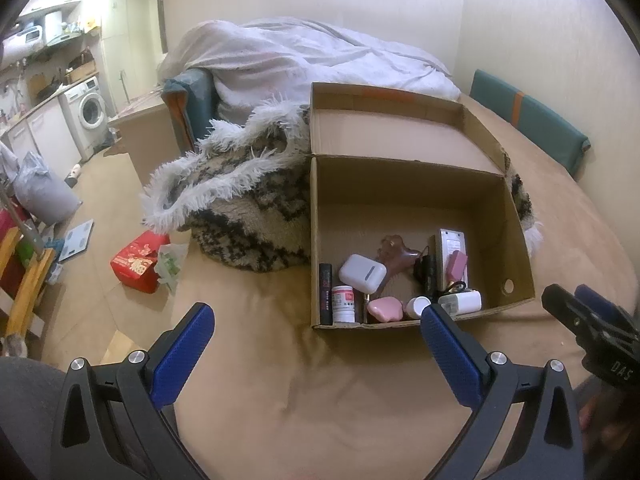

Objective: Organize rigid objects

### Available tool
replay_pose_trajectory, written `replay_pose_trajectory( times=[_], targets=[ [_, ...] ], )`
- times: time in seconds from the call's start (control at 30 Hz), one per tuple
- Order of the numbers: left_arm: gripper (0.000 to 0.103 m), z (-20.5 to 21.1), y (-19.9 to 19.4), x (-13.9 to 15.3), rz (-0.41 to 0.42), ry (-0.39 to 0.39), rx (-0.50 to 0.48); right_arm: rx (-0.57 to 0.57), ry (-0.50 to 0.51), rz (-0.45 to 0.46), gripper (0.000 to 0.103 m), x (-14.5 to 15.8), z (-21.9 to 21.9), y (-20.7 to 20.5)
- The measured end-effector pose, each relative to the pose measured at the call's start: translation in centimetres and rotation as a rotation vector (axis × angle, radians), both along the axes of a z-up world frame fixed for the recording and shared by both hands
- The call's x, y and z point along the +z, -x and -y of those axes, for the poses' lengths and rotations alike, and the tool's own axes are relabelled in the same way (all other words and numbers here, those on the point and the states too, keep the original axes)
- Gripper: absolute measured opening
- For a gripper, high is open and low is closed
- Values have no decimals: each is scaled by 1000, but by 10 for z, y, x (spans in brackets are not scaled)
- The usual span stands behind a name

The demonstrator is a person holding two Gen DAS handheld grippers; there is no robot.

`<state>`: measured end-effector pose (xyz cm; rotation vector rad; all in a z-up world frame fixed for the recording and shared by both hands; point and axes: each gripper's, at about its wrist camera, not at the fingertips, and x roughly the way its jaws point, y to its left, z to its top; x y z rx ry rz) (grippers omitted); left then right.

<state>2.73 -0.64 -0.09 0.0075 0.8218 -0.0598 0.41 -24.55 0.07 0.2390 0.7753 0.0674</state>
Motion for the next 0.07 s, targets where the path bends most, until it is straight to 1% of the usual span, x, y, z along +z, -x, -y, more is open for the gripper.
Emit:
replay_pose_trajectory(
  times=[0.07],
  targets=[
    [103,0,0,0,-2,1,-4,0,1,3,103,0,0,0]
  ],
)
